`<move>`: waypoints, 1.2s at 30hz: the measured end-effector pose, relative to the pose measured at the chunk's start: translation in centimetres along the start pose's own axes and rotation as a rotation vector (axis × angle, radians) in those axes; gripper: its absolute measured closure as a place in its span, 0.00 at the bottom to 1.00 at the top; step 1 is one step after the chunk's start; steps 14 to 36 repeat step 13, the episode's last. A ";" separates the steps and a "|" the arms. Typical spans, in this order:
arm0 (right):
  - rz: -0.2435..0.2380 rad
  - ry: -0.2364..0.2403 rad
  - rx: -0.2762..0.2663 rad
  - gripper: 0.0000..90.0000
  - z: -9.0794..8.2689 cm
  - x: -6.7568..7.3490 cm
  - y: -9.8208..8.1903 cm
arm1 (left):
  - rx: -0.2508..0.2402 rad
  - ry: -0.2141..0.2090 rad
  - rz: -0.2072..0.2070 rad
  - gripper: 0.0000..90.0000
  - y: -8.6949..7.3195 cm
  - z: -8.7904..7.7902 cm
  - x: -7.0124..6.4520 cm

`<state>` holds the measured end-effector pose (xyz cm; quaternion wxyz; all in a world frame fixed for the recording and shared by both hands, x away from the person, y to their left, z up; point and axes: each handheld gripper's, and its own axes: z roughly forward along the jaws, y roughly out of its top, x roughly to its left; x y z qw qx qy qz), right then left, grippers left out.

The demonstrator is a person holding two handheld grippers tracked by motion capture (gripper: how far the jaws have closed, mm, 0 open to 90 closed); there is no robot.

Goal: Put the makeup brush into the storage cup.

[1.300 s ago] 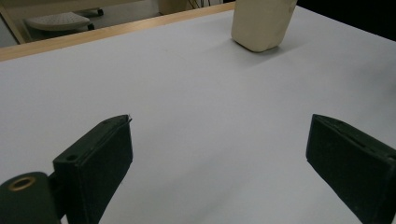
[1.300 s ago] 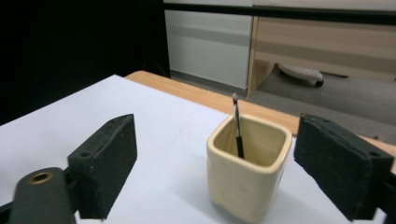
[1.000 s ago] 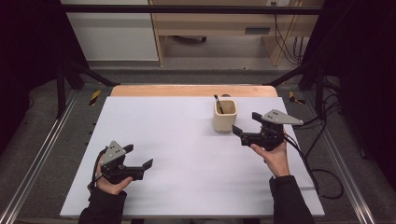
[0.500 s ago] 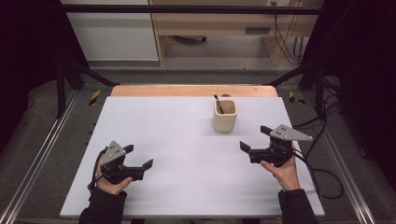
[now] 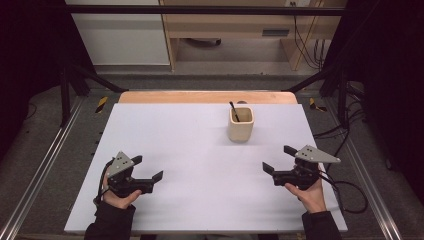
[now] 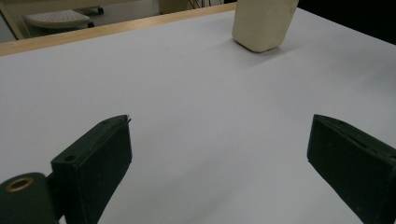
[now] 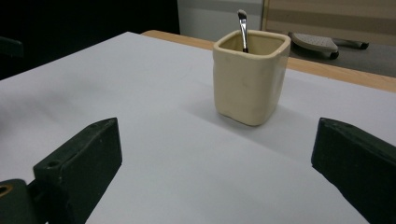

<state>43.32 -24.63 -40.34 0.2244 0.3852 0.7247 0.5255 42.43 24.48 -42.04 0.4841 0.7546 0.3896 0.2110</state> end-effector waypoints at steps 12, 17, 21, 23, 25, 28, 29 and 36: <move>0.028 -0.007 0.007 0.03 -0.3 -0.2 -1.0 | -0.001 0.004 -0.007 0.07 -0.1 0.0 0.2; 0.028 -0.007 0.007 0.03 -0.3 -0.2 -1.0 | -0.001 0.004 -0.007 0.07 -0.1 0.0 0.2; 0.028 -0.007 0.007 0.03 -0.3 -0.2 -1.0 | -0.001 0.004 -0.007 0.07 -0.1 0.0 0.2; 0.028 -0.007 0.007 0.03 -0.3 -0.2 -1.0 | -0.001 0.004 -0.007 0.07 -0.1 0.0 0.2; 0.028 -0.007 0.007 0.03 -0.3 -0.2 -1.0 | -0.001 0.004 -0.007 0.07 -0.1 0.0 0.2; 0.028 -0.007 0.007 0.03 -0.3 -0.2 -1.0 | -0.001 0.004 -0.007 0.07 -0.1 0.0 0.2; 0.028 -0.007 0.007 0.03 -0.3 -0.2 -1.0 | -0.001 0.004 -0.007 0.07 -0.1 0.0 0.2; 0.028 -0.007 0.007 0.03 -0.3 -0.2 -1.0 | -0.001 0.004 -0.007 0.07 -0.1 0.0 0.2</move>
